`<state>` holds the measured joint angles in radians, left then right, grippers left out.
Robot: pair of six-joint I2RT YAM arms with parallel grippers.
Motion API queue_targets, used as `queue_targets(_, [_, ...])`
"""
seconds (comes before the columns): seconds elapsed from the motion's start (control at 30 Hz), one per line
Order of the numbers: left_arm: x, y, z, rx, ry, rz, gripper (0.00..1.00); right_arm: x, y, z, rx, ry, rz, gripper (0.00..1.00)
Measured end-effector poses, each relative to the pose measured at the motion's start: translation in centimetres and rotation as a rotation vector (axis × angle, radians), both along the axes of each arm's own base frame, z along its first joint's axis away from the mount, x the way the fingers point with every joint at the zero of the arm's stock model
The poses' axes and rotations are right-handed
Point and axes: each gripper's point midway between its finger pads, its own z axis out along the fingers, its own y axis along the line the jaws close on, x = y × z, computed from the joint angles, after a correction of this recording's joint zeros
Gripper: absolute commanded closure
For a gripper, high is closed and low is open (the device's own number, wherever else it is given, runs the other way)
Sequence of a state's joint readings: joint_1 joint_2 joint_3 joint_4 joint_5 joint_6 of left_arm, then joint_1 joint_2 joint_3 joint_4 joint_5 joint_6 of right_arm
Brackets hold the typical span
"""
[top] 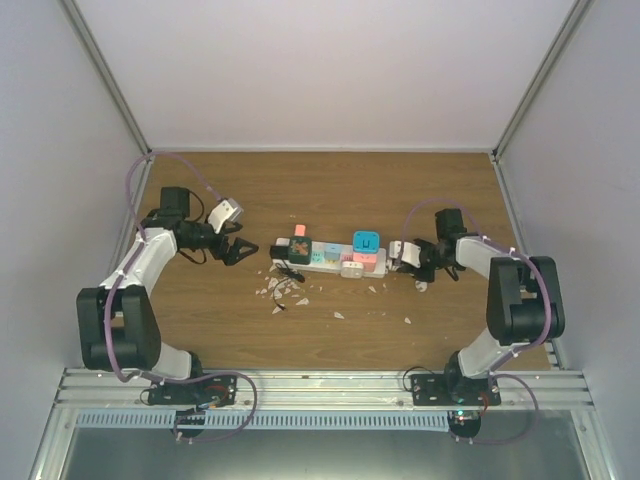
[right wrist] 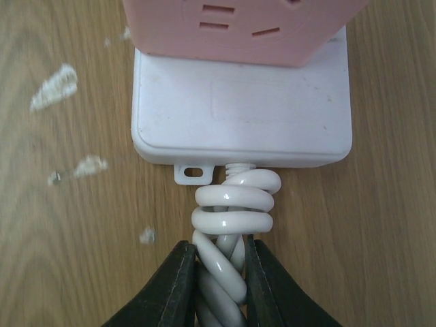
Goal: Pull the plug off the socket
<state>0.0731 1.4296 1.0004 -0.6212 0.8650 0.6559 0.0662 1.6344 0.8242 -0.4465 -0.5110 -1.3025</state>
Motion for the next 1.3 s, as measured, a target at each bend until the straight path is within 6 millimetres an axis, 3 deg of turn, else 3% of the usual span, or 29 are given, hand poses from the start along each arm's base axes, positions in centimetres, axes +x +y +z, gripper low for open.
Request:
queue_targets(0.17, [-1.0,-1.0,-2.2,0.018,0.005,-0.105,0.01,0.1,-2.7,-0.1,-0.005,-0.029,-0.018,0.80])
queue_targets(0.33, [-1.3,-2.5,-3.8,0.037,-0.026,-0.214,0.05,0.1,-4.8,-0.9,-0.057,-0.052,-0.056,0.26])
queue_targets(0.47, [-1.6,-3.7,-4.9,0.070,-0.073,-0.299,0.08,0.4,-6.3,0.0,-0.115,-0.080,-0.094,0.06])
queue_targets(0.6, [-1.6,-4.7,-5.8,0.114,-0.129,-0.370,0.17,-1.2,-7.0,1.0,-0.163,-0.071,-0.104,0.01])
queue_targets(0.73, [-1.2,-4.9,-8.0,0.174,-0.150,-0.419,0.24,-2.3,-7.1,2.7,-0.167,-0.069,-0.120,0.00])
queue_targets(0.93, [0.4,-5.5,-10.0,0.227,-0.179,-0.466,0.33,-2.3,-6.6,5.8,-0.125,-0.066,-0.154,0.00])
queue_targets(1.13, [2.8,-6.4,-9.9,0.258,-0.264,-0.492,0.49,-0.8,-4.7,10.9,0.015,-0.105,-0.204,0.00])
queue_targets(1.3, [2.5,-8.0,-10.1,0.272,-0.303,-0.548,0.62,-0.1,-1.8,15.0,0.141,-0.140,-0.195,0.00])
